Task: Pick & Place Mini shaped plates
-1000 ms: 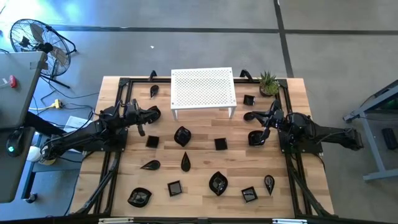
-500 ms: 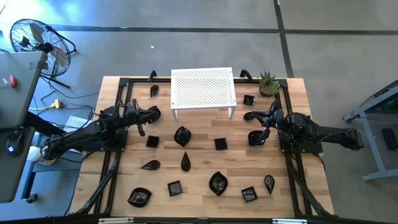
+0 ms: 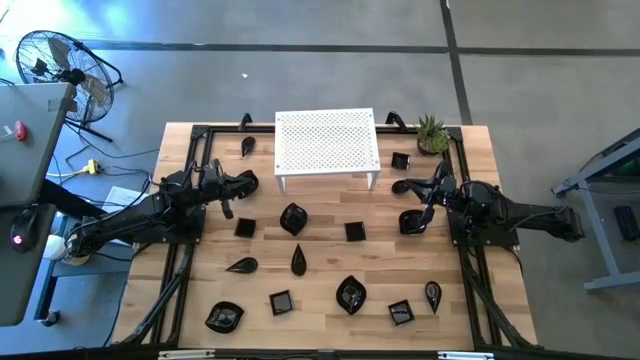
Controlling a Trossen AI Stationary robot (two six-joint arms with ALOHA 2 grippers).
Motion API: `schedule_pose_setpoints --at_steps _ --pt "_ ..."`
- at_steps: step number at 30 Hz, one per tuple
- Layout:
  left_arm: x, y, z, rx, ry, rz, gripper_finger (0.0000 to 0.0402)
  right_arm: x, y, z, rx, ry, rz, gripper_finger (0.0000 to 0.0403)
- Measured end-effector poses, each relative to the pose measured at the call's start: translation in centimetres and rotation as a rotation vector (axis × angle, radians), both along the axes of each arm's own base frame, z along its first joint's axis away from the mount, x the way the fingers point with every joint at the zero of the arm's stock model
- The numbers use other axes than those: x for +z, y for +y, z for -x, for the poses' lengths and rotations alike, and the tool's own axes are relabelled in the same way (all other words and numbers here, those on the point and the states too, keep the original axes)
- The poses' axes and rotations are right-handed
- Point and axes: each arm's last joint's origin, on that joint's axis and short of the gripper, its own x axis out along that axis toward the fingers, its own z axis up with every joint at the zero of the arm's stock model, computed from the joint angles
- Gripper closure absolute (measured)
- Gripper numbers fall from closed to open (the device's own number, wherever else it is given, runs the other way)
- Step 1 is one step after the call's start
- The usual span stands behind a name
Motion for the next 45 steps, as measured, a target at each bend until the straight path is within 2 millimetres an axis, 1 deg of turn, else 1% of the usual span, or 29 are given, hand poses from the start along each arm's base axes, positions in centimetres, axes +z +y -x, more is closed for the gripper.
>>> schedule_pose_setpoints --at_steps 8,14,22,26,30,34,37,41,45 --pt "0.0 0.0 0.0 0.0 -0.003 0.009 0.0401 0.0 0.0 0.0 0.001 -0.006 -0.012 0.0386" --pt "0.0 0.0 0.0 -0.001 -0.014 0.037 0.0401 0.1 0.0 0.0 0.011 -0.079 -0.164 0.0386" --pt "0.0 0.0 0.0 -0.001 -0.014 0.038 0.0401 0.6 -0.1 0.1 -0.026 -0.13 -0.146 0.0386" --pt "0.0 0.0 0.0 -0.002 -0.02 0.056 0.0401 1.3 -0.1 0.2 -0.041 -0.181 -0.093 0.0386" --pt "0.0 0.0 0.0 -0.002 -0.033 0.09 0.0401 1.4 -0.1 0.2 -0.026 -0.169 -0.046 0.0389" --pt "0.0 0.0 0.0 0.0 -0.036 0.101 0.0401 1.7 -0.1 0.3 -0.029 -0.151 -0.024 0.04" --pt "0.0 0.0 0.0 0.0 -0.037 0.101 0.0401 2.0 -0.1 0.4 -0.037 -0.107 -0.001 0.0399" --pt "0.0 0.0 0.0 0.001 -0.036 0.101 0.0401 2.7 0.0 0.7 -0.043 -0.06 -0.009 0.0401" --pt "0.0 0.0 0.0 0.0 -0.037 0.101 0.0401 3.1 0.0 0.9 -0.043 -0.014 -0.031 0.0401"
